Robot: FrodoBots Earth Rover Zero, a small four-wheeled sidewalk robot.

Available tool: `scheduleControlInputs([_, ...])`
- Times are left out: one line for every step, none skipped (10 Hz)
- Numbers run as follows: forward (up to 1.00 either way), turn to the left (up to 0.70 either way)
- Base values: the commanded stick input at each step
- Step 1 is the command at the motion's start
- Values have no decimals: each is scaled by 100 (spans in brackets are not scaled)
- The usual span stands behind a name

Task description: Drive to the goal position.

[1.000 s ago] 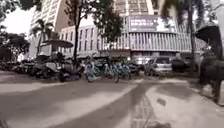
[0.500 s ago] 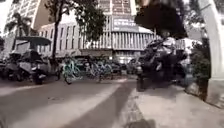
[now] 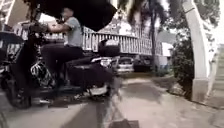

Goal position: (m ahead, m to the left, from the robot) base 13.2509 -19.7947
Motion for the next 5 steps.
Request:
scheduleControlInputs([45, 0])
scheduleControlInputs([45, 0])
scheduleControlInputs([45, 0])
scheduleControlInputs([45, 0])
scheduleControlInputs([45, 0])
